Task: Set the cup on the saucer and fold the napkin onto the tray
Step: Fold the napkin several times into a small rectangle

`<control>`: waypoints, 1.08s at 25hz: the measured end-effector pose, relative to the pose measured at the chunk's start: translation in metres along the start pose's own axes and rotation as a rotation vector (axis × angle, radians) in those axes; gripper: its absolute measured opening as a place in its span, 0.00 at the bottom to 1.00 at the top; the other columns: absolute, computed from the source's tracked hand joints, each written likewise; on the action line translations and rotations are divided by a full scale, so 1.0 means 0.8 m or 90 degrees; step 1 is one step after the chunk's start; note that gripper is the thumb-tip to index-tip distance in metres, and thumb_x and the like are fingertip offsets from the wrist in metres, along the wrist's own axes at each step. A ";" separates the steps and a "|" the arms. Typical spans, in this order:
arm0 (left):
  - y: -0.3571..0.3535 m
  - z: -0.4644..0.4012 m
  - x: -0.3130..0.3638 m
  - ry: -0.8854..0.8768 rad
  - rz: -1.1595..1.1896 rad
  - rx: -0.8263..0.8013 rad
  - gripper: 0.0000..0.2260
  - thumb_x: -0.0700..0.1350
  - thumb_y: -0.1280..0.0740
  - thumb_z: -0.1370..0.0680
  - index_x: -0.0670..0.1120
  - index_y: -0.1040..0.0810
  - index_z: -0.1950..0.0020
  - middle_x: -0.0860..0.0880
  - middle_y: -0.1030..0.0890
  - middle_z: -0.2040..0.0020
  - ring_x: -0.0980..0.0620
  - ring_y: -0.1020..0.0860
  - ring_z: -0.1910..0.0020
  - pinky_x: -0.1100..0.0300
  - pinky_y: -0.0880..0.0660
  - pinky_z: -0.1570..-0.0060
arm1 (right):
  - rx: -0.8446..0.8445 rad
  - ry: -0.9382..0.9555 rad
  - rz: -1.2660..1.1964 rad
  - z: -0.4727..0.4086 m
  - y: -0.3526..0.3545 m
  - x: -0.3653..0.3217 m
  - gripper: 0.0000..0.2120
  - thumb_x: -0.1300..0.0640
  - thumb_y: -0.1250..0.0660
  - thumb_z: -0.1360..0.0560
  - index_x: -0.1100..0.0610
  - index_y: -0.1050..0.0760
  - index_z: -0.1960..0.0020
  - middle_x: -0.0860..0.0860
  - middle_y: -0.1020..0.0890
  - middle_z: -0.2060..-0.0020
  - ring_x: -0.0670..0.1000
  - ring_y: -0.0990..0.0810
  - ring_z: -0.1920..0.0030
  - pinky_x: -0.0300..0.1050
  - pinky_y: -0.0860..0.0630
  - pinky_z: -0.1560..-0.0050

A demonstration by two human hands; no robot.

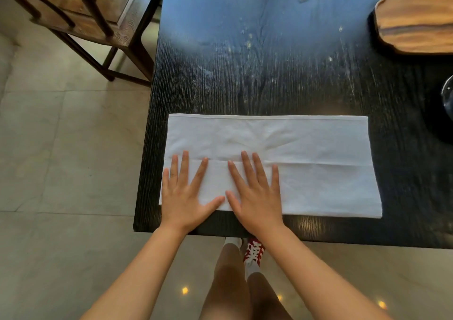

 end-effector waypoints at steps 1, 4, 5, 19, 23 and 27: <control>0.000 0.000 0.000 0.001 0.005 0.004 0.40 0.72 0.46 0.32 0.57 0.51 0.25 0.43 0.53 0.23 0.43 0.58 0.24 0.42 0.55 0.28 | -0.011 -0.012 0.015 0.006 -0.005 0.008 0.30 0.40 0.51 0.25 0.49 0.48 0.25 0.52 0.51 0.24 0.55 0.53 0.25 0.63 0.54 0.30; 0.000 0.001 0.000 -0.001 0.009 0.000 0.40 0.73 0.49 0.32 0.57 0.53 0.24 0.44 0.55 0.22 0.43 0.60 0.24 0.42 0.56 0.28 | -0.025 -0.058 0.043 0.030 -0.003 0.069 0.32 0.38 0.54 0.25 0.47 0.54 0.24 0.52 0.53 0.24 0.55 0.55 0.24 0.62 0.56 0.29; 0.000 0.001 -0.001 0.000 0.006 -0.005 0.40 0.74 0.52 0.31 0.57 0.53 0.24 0.44 0.56 0.22 0.44 0.61 0.25 0.42 0.57 0.28 | -0.024 -0.071 0.053 0.040 0.001 0.092 0.32 0.38 0.56 0.25 0.47 0.55 0.24 0.52 0.54 0.24 0.55 0.56 0.24 0.62 0.57 0.29; -0.010 0.040 0.017 -0.031 -0.005 -0.033 0.42 0.76 0.55 0.33 0.56 0.54 0.24 0.41 0.57 0.23 0.41 0.61 0.25 0.41 0.57 0.28 | -0.074 -0.147 0.053 0.119 0.022 0.216 0.33 0.36 0.63 0.25 0.50 0.56 0.24 0.54 0.52 0.24 0.55 0.56 0.25 0.53 0.58 0.27; 0.001 0.043 0.037 -0.009 0.013 -0.003 0.38 0.72 0.57 0.29 0.54 0.53 0.24 0.42 0.57 0.23 0.43 0.59 0.24 0.37 0.59 0.29 | 0.019 -0.206 -0.090 0.122 0.042 0.217 0.29 0.41 0.49 0.23 0.54 0.46 0.26 0.57 0.44 0.25 0.56 0.49 0.25 0.55 0.50 0.27; 0.005 0.051 0.140 -0.127 0.030 0.029 0.30 0.63 0.53 0.22 0.52 0.54 0.24 0.44 0.57 0.23 0.43 0.58 0.24 0.38 0.63 0.30 | 0.173 -0.401 -0.142 0.161 0.079 0.238 0.25 0.59 0.32 0.28 0.61 0.33 0.33 0.63 0.26 0.42 0.63 0.29 0.43 0.58 0.28 0.49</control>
Point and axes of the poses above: each hand's wrist, its own z-axis away from the middle knuckle, its own y-axis out of the back of the hand, x = y × z, the point moved 7 cm from there along -z, towards the middle knuckle
